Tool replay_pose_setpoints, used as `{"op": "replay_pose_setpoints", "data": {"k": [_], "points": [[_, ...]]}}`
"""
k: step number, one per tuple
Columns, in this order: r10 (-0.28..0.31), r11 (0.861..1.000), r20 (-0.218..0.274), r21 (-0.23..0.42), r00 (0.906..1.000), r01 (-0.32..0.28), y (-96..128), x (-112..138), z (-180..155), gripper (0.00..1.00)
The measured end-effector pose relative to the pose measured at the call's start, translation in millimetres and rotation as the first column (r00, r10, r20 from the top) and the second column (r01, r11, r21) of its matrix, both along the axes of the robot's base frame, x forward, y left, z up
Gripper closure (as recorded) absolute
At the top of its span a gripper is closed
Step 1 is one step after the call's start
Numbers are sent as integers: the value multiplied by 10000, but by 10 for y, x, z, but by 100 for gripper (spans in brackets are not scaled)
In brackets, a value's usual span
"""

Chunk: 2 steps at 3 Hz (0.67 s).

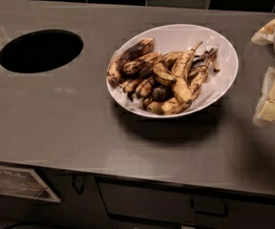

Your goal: Pick banana from white bowl

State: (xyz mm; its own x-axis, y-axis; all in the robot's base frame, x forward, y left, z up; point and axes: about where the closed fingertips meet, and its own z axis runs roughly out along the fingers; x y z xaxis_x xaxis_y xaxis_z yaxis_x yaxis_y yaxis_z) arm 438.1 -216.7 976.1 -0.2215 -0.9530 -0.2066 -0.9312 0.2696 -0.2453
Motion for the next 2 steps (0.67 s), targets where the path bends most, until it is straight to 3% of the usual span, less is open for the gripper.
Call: {"op": "replay_pose_setpoints", "data": {"k": [1,2], "points": [[2,10000,2,-2,10000,-2,1,1,1,0],[474,9986,186,-260,9987,-469,223,104,137,0]]}}
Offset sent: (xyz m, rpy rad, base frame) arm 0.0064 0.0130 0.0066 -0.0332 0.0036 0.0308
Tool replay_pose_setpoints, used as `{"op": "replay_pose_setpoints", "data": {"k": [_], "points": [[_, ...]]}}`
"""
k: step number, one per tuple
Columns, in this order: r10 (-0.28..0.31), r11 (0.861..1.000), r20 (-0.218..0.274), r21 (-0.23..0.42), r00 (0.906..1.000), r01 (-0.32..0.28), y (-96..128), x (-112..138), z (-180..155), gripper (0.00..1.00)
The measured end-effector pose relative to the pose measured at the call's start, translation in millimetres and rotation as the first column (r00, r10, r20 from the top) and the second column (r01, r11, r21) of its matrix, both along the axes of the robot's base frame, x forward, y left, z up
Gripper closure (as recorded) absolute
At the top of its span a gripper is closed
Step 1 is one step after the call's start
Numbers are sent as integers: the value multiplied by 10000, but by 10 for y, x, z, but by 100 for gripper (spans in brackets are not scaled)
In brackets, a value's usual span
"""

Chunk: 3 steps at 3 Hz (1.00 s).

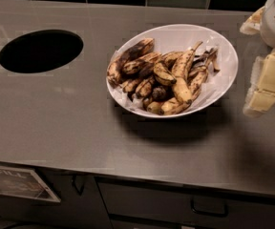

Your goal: Pick banana from white bowl

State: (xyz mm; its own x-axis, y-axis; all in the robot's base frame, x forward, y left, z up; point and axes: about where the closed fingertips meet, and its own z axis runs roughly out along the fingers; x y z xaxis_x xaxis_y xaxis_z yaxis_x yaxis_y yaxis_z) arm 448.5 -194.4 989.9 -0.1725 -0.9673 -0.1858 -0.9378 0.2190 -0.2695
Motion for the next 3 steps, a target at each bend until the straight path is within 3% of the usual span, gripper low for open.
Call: {"op": "replay_pose_setpoints", "data": {"k": [2,3], "points": [[252,9996,182,-125,9995,-250,112,44,50,0],[982,9944,228,-417,9949,-972,396,135,90,0]]}}
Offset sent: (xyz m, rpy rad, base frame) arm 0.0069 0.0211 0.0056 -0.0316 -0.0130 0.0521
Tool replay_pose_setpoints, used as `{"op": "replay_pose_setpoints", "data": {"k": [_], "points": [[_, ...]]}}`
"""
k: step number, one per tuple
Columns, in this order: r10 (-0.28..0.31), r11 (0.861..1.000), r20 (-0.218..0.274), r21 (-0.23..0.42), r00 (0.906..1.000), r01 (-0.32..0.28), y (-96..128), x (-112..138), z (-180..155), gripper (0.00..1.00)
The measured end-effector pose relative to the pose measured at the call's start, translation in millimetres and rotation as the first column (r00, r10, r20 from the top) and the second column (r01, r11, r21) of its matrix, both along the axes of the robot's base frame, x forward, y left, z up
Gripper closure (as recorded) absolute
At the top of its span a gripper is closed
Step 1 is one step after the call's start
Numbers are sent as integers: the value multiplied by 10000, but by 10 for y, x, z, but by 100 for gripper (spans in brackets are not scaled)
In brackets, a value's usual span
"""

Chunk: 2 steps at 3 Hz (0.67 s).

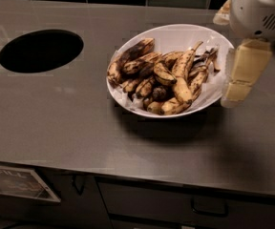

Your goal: Pick banana from white bowl

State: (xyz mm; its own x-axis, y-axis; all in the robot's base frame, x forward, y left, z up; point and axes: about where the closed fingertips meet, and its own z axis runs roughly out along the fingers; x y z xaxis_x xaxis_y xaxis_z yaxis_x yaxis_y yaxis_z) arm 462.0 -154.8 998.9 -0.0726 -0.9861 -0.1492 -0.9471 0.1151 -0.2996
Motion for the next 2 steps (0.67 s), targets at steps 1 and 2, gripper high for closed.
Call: {"op": "replay_pose_setpoints", "data": {"k": [1,2], "points": [[739,9969,-170,-243,9971,-743,303,84,-24,0],[1442,9887,-311,-371,9891,-1453,640,164,-27,0]]}}
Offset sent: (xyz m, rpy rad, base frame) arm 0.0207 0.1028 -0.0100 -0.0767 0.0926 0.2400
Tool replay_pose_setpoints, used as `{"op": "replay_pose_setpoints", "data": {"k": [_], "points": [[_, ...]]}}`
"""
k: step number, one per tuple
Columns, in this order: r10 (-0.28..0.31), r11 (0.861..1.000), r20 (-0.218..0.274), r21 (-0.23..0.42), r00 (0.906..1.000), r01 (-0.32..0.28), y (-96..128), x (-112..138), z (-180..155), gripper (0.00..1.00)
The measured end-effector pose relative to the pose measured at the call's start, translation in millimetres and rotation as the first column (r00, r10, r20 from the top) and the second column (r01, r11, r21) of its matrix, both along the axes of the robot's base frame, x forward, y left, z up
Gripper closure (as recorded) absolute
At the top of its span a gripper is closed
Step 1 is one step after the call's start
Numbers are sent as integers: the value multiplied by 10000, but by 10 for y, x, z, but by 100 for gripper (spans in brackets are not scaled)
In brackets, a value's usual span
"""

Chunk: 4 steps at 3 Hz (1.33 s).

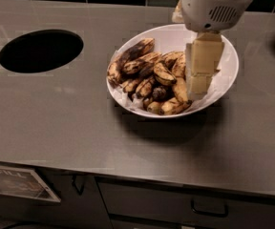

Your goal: Pick banana from white bowl

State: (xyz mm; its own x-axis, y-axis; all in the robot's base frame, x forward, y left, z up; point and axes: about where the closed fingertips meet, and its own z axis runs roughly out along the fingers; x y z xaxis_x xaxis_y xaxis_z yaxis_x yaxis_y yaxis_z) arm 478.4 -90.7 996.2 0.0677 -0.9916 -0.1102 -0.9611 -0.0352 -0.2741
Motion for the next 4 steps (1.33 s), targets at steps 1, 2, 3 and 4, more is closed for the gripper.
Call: {"op": "replay_pose_setpoints", "data": {"k": [1,2,3,4], "points": [[549,9982,359,207,9978,-557,342,121,92,0],[549,9982,358,209,9979,-556,342,122,92,0],[373,9974,130,616,9992,-380,448,244,108,0],[478,9934,-313,1062,9984,-442,643,386,64,0]]}}
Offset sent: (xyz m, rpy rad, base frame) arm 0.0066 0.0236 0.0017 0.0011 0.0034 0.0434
